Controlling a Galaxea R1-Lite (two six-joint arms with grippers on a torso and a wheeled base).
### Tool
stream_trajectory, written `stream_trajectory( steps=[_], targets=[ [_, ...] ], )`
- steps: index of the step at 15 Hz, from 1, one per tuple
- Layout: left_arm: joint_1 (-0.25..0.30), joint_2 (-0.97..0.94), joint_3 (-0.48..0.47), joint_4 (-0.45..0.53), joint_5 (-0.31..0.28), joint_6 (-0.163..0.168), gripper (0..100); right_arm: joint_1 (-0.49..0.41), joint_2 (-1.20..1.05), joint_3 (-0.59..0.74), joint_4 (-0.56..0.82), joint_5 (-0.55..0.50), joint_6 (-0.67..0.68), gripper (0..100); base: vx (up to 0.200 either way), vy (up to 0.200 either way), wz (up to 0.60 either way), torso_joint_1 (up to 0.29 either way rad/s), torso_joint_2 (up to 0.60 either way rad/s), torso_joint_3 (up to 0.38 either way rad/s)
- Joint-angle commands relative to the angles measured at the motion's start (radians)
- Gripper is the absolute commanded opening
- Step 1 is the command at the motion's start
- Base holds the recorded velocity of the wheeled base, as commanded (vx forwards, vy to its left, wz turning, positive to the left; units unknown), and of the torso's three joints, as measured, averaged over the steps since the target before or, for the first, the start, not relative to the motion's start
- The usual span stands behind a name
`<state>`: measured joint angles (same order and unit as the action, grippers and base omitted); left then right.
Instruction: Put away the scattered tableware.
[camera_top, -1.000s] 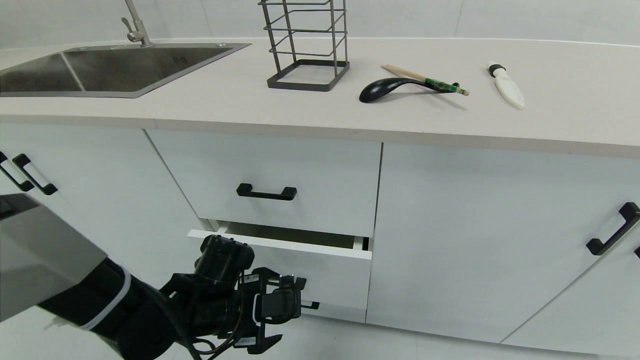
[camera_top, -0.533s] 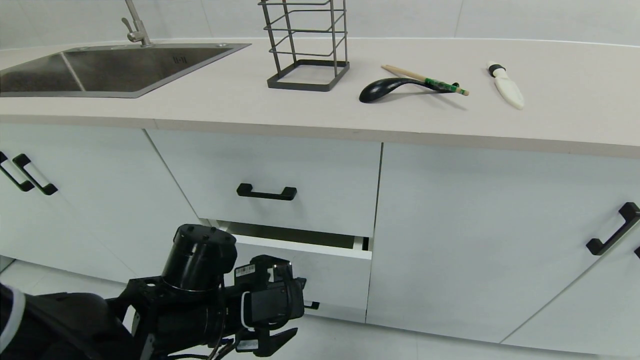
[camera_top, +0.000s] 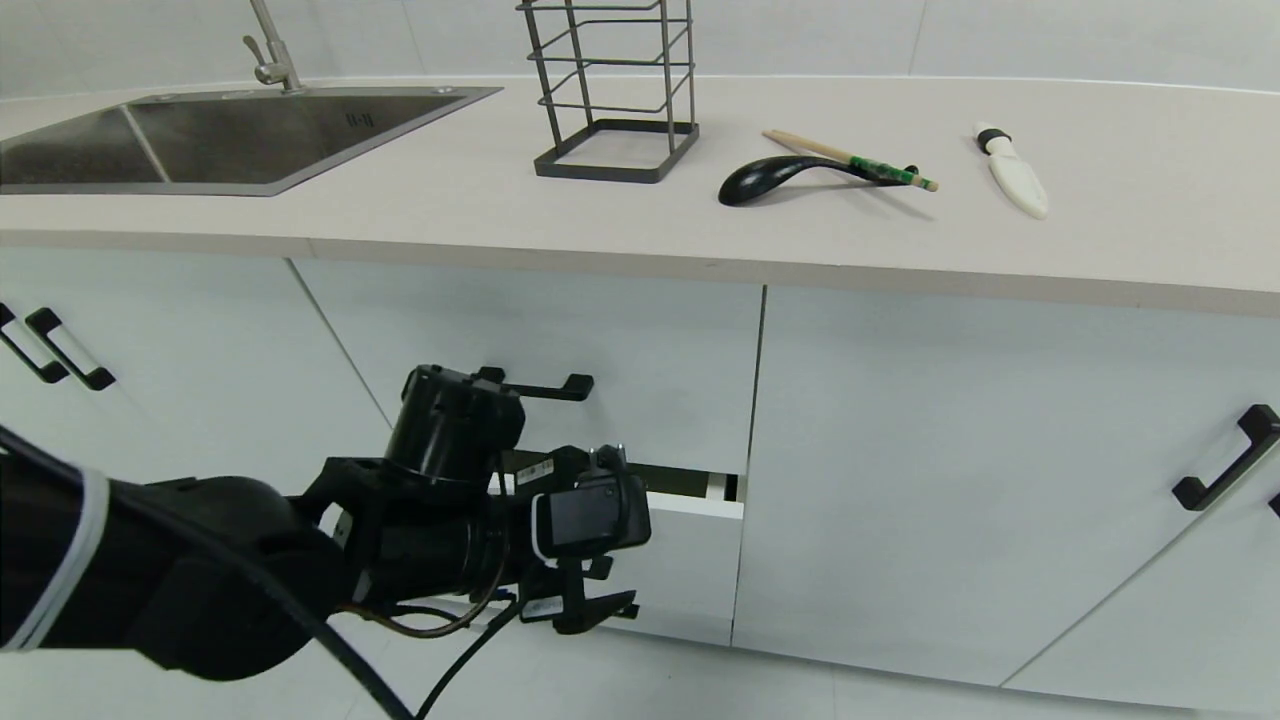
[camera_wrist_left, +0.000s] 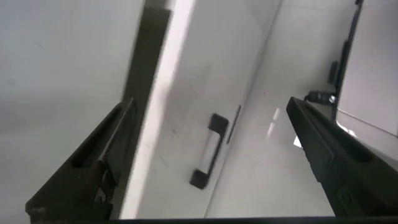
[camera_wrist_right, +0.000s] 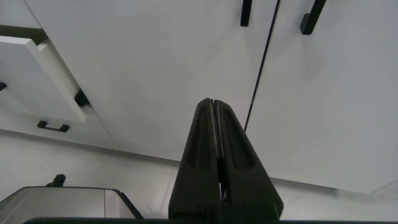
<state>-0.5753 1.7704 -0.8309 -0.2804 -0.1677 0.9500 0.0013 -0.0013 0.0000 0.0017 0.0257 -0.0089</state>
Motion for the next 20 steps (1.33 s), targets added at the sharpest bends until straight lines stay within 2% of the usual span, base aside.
stream_trajectory(
  steps=[1, 6, 8, 15, 19, 20],
  targets=[
    [0.022, 0.093, -0.085, 0.037, -0.023, 0.006, 100, 0.0, 0.001, 0.0, 0.0, 0.0, 0.0, 0, 0.0, 0.0, 0.0, 0.0, 0.0, 0.0],
    [0.045, 0.193, -0.129, 0.033, -0.027, 0.015, 100, 0.0, 0.001, 0.0, 0.0, 0.0, 0.0, 0, 0.0, 0.0, 0.0, 0.0, 0.0, 0.0],
    [0.055, 0.219, -0.152, 0.033, -0.027, 0.03, 100, 0.0, 0.001, 0.0, 0.0, 0.0, 0.0, 0, 0.0, 0.0, 0.0, 0.0, 0.0, 0.0],
    [0.057, 0.216, -0.105, 0.033, -0.027, 0.038, 100, 0.0, 0.001, 0.0, 0.0, 0.0, 0.0, 0, 0.0, 0.0, 0.0, 0.0, 0.0, 0.0],
    [0.055, 0.129, 0.003, 0.033, -0.029, 0.038, 100, 0.0, 0.001, 0.0, 0.0, 0.0, 0.0, 0, 0.0, 0.0, 0.0, 0.0, 0.0, 0.0],
    [0.051, 0.08, 0.058, 0.033, -0.029, 0.038, 100, 0.0, 0.001, 0.0, 0.0, 0.0, 0.0, 0, 0.0, 0.0, 0.0, 0.0, 0.0, 0.0]
  ],
)
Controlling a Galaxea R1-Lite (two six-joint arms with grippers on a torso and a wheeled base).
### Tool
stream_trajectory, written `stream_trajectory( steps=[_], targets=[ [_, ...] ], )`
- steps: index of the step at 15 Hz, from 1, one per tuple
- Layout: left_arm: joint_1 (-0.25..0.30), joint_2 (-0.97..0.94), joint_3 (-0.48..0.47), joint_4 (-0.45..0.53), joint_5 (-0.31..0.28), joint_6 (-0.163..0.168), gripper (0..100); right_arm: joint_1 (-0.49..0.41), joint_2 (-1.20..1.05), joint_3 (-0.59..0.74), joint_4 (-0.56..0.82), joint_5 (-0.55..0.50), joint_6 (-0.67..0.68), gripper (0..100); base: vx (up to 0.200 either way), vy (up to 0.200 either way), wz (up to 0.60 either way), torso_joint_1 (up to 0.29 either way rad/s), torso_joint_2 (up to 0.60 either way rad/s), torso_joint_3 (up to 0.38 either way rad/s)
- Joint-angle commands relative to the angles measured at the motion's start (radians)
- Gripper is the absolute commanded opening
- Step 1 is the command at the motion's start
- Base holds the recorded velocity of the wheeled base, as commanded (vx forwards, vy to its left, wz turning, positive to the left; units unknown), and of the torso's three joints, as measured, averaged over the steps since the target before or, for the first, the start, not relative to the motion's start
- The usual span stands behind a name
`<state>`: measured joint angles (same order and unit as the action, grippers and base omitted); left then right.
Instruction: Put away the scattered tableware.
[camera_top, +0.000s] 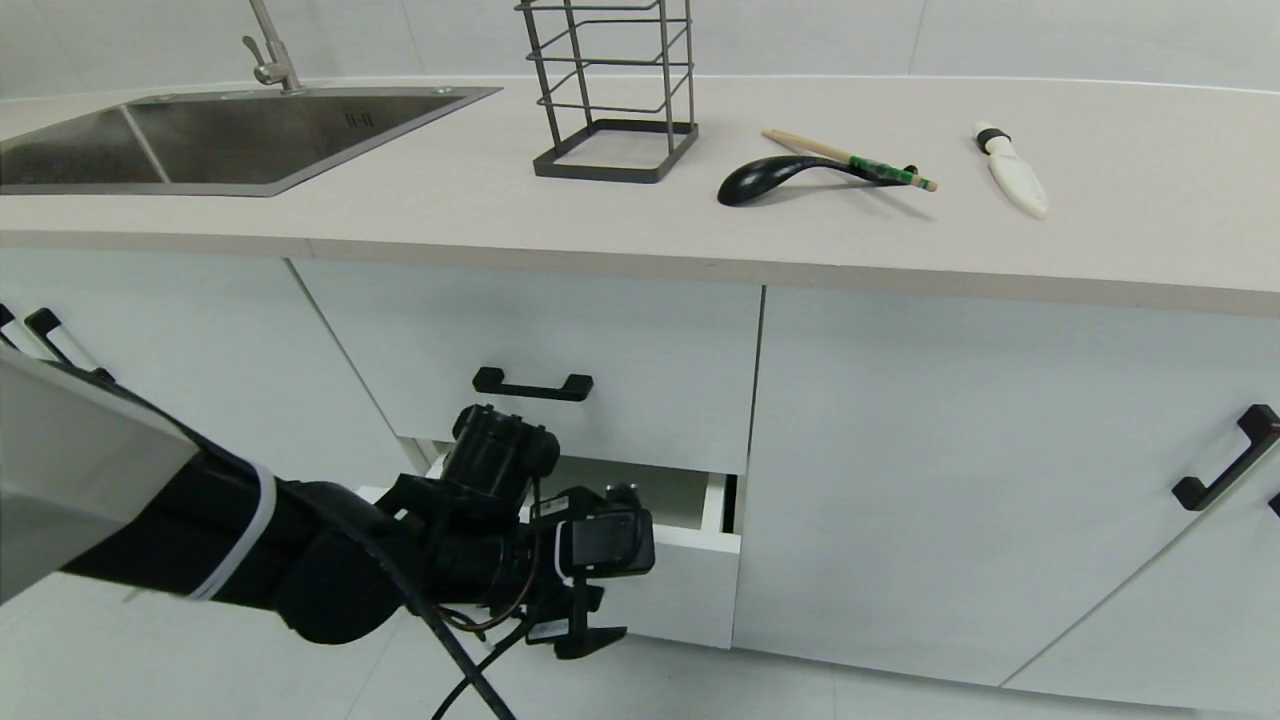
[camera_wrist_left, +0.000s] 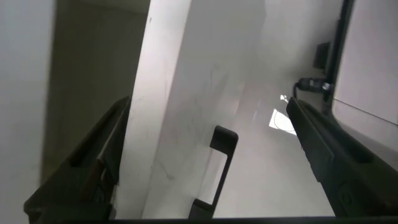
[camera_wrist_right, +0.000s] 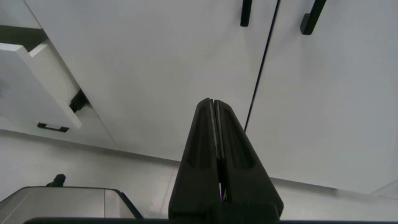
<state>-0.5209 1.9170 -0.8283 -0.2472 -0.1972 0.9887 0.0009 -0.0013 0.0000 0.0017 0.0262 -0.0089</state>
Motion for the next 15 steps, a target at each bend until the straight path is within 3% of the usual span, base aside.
stream_trajectory(
  steps=[1, 6, 9, 12, 15],
  targets=[
    [-0.01, -0.108, 0.104, 0.0, 0.001, -0.001, 100, 0.001, 0.001, 0.0, 0.0, 0.0, 0.0, 0, 0.0, 0.0, 0.0, 0.0, 0.0, 0.0],
    [-0.039, -0.305, 0.316, 0.009, -0.039, -0.01, 100, 0.001, 0.001, 0.0, 0.0, 0.001, 0.0, 0, 0.0, 0.0, 0.0, 0.0, 0.0, 0.0],
    [-0.042, -0.306, 0.331, 0.011, -0.05, -0.009, 100, 0.001, 0.001, 0.0, 0.0, 0.0, 0.0, 0, 0.0, 0.0, 0.0, 0.0, 0.0, 0.0],
    [-0.084, -0.312, 0.339, 0.083, -0.116, -0.002, 100, 0.001, 0.001, 0.0, 0.0, 0.0, 0.0, 0, 0.0, 0.0, 0.0, 0.0, 0.0, 0.0],
    [-0.097, -0.346, 0.371, 0.094, -0.119, -0.001, 100, 0.001, 0.001, 0.0, 0.0, 0.0, 0.0, 0, 0.0, 0.0, 0.0, 0.0, 0.0, 0.0]
  ],
)
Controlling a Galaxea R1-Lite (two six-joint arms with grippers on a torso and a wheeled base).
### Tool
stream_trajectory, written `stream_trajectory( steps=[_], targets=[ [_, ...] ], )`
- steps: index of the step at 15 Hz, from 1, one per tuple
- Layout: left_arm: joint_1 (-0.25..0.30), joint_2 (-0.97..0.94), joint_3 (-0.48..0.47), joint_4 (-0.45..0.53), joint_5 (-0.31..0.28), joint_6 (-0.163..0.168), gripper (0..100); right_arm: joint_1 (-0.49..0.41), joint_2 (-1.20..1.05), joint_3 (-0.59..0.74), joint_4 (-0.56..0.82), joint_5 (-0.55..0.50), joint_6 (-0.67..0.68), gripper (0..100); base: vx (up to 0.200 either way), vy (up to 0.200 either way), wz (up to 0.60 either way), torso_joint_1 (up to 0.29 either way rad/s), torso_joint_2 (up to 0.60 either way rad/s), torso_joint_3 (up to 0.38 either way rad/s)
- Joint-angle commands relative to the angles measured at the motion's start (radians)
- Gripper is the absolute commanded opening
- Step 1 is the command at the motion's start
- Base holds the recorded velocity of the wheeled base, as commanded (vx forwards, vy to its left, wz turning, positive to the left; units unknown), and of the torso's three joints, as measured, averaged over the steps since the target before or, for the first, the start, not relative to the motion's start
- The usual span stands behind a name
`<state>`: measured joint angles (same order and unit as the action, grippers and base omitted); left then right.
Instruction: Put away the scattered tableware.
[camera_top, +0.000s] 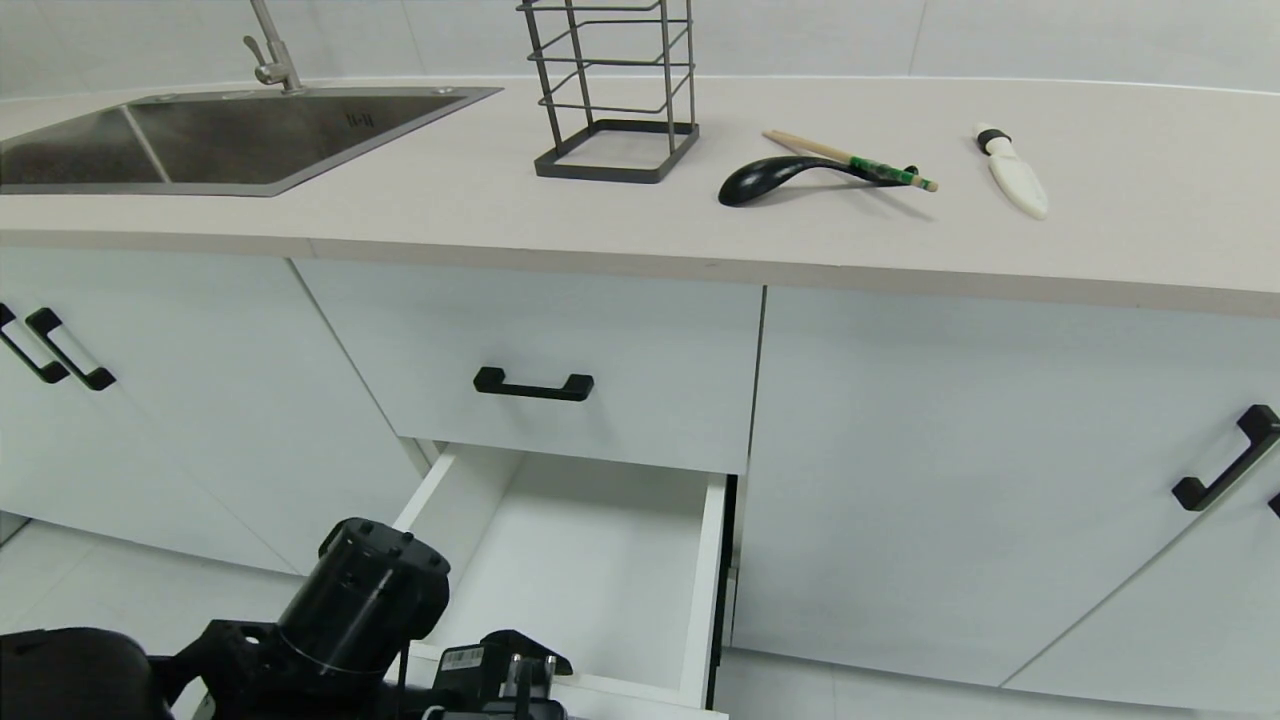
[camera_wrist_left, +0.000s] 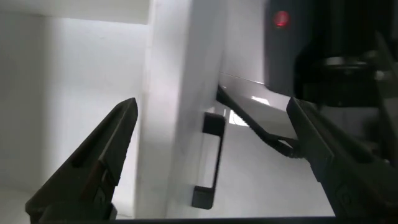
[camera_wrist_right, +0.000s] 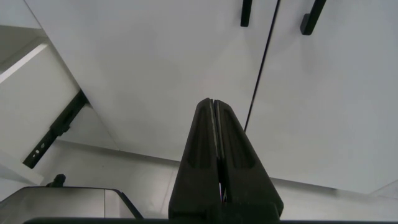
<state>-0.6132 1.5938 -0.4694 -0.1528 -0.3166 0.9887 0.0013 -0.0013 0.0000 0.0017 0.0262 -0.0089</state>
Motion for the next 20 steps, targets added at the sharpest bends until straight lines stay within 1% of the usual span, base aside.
stream_trajectory(
  steps=[1, 4, 5, 6, 7, 8, 9, 10, 11, 12, 13, 14, 15, 16, 17, 18, 19, 20],
  targets=[
    [-0.005, -0.043, 0.015, 0.001, 0.001, -0.001, 100, 0.0, 0.001, 0.0, 0.0, 0.001, 0.0, 0, 0.0, 0.0, 0.0, 0.0, 0.0, 0.0],
    [-0.003, -0.086, 0.032, 0.002, -0.002, -0.007, 100, 0.0, 0.001, 0.0, 0.0, 0.0, 0.0, 0, 0.0, 0.0, 0.0, 0.0, 0.0, 0.0],
    [-0.003, -0.112, 0.034, 0.002, -0.035, -0.012, 100, 0.0, 0.001, 0.0, 0.0, 0.0, 0.0, 0, 0.0, 0.0, 0.0, 0.0, 0.0, 0.0],
    [-0.003, -0.13, 0.023, 0.001, -0.052, -0.035, 100, 0.0, 0.001, 0.0, 0.0, 0.0, 0.0, 0, 0.0, 0.0, 0.0, 0.0, 0.0, 0.0],
    [-0.003, -0.164, -0.008, -0.002, -0.064, -0.099, 100, 0.0, 0.001, 0.0, 0.0, 0.0, 0.0, 0, 0.0, 0.0, 0.0, 0.0, 0.0, 0.0],
    [0.001, -0.204, -0.048, -0.002, -0.068, -0.209, 100, 0.0, 0.001, 0.0, 0.0, 0.0, 0.0, 0, 0.0, 0.0, 0.0, 0.0, 0.0, 0.0],
    [0.023, -0.235, -0.095, -0.004, -0.068, -0.363, 100, 0.0, 0.001, 0.0, 0.0, 0.0, 0.0, 0, 0.0, 0.0, 0.0, 0.0, 0.0, 0.0],
    [0.062, -0.258, -0.129, -0.005, -0.07, -0.506, 100, 0.0, 0.001, 0.0, 0.0, 0.0, 0.0, 0, 0.0, 0.0, 0.0, 0.0, 0.0, 0.0],
    [0.112, -0.281, -0.147, -0.008, -0.09, -0.647, 100, 0.0, 0.001, 0.0, 0.0, 0.0, 0.0, 0, 0.0, 0.0, 0.0, 0.0, 0.0, 0.0],
    [0.158, -0.299, -0.137, -0.018, -0.145, -0.726, 100, 0.0, 0.001, 0.0, 0.0, 0.001, 0.0, 0, 0.0, 0.0, 0.0, 0.0, 0.0, 0.0],
    [0.214, -0.311, -0.106, -0.039, -0.208, -0.768, 100, 0.0, 0.001, 0.0, 0.0, 0.001, 0.0, 0, 0.0, 0.0, 0.0, 0.0, 0.0, 0.0],
    [0.276, -0.322, -0.06, -0.077, -0.253, -0.791, 100, 0.0, 0.001, 0.0, 0.0, 0.0, 0.0, 0, 0.0, 0.0, 0.0, 0.0, 0.0, 0.0],
    [0.349, -0.334, -0.011, -0.126, -0.291, -0.822, 100, 0.0, 0.001, 0.0, 0.0, 0.001, 0.0, 0, 0.0, 0.0, 0.0, 0.0, 0.0, 0.0],
    [0.446, -0.342, 0.037, -0.191, -0.328, -0.857, 100, 0.0, 0.001, 0.0, 0.0, 0.001, 0.0, 0, 0.0, 0.0, 0.0, 0.0, 0.0, 0.0],
    [0.515, -0.342, 0.077, -0.26, -0.345, -0.854, 100, 0.0, 0.001, 0.0, 0.0, 0.0, 0.0, 0, 0.0, 0.0, 0.0, 0.0, 0.0, 0.0],
    [0.533, -0.345, 0.118, -0.329, -0.346, -0.848, 100, 0.0, 0.001, 0.0, 0.0, 0.0, 0.0, 0, 0.0, 0.0, 0.0, 0.0, 0.0, 0.0],
    [0.54, -0.368, 0.19, -0.447, -0.346, -0.84, 100, 0.0, 0.001, 0.0, 0.0, 0.0, 0.0, 0, 0.0, 0.0, 0.0, 0.0, 0.0, 0.0],
    [0.54, -0.431, 0.321, -0.646, -0.34, -0.837, 100, 0.0, 0.001, 0.0, 0.0, 0.0, 0.0, 0, 0.0, 0.0, 0.0, 0.0, 0.0, 0.0]
  ],
)
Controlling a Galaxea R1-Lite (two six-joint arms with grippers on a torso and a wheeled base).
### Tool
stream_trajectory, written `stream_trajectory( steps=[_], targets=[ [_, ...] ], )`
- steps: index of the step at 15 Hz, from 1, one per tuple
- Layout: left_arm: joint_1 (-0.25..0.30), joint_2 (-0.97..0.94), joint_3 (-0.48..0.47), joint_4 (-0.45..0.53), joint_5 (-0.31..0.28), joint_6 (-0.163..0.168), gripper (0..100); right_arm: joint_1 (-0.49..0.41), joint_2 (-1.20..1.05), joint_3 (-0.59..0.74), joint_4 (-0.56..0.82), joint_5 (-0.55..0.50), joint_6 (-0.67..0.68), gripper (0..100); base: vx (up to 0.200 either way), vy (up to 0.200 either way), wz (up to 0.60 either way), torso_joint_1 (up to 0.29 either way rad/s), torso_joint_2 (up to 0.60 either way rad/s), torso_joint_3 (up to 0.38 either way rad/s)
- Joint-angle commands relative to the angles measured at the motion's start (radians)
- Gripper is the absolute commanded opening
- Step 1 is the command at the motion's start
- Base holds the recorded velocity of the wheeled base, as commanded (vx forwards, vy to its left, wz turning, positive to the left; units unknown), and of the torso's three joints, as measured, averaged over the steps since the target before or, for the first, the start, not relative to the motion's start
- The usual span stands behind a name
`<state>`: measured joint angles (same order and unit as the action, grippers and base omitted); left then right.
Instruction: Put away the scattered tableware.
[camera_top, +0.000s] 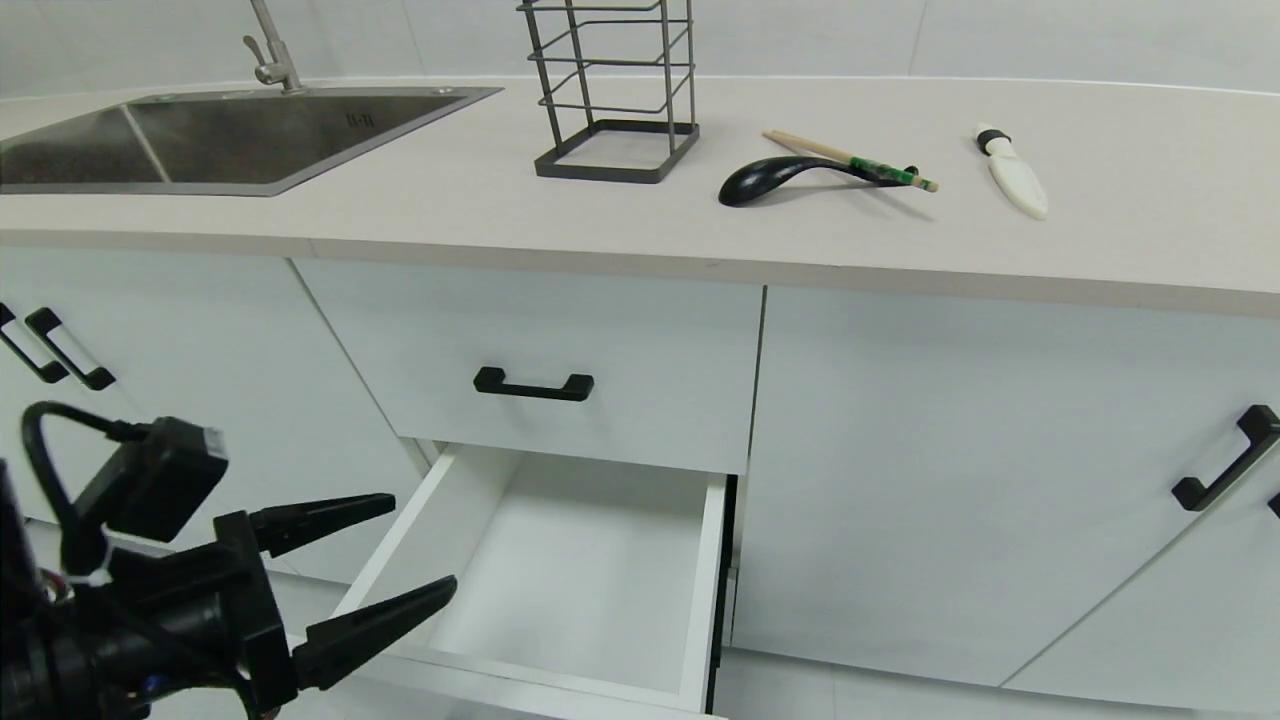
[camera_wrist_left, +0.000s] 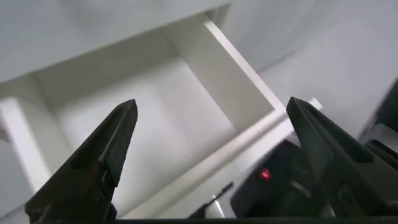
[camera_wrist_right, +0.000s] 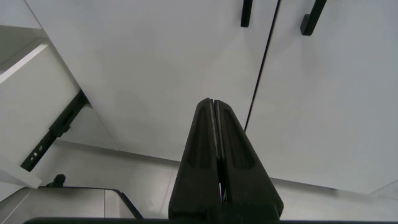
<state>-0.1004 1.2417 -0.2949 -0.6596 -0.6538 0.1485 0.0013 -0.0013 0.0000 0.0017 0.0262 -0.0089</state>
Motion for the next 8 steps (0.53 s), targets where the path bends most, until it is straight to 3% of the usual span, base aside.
stream_trajectory(
  steps=[1, 2, 4, 6, 8],
  targets=[
    [0.025, -0.13, 0.227, -0.245, 0.008, 0.006, 100, 0.0, 0.001, 0.0, 0.0, 0.001, 0.0, 0, 0.0, 0.0, 0.0, 0.0, 0.0, 0.0],
    [0.025, -0.183, 0.287, -0.301, 0.039, 0.023, 100, 0.0, 0.001, 0.0, 0.0, 0.001, 0.0, 0, 0.0, 0.0, 0.0, 0.0, 0.0, 0.0],
    [0.027, -0.331, 0.295, -0.262, 0.088, 0.031, 100, 0.0, 0.001, 0.0, 0.0, 0.0, 0.0, 0, 0.0, 0.0, 0.0, 0.0, 0.0, 0.0],
    [0.034, -0.539, 0.295, -0.167, 0.157, 0.032, 100, 0.0, 0.001, 0.0, 0.0, 0.001, 0.0, 0, 0.0, 0.0, 0.0, 0.0, 0.0, 0.0],
    [0.059, -0.794, 0.295, 0.037, 0.212, 0.032, 100, 0.0, 0.001, 0.0, -0.002, 0.005, -0.003, 0, 0.0, 0.0, 0.0, 0.0, 0.0, 0.0]
  ],
)
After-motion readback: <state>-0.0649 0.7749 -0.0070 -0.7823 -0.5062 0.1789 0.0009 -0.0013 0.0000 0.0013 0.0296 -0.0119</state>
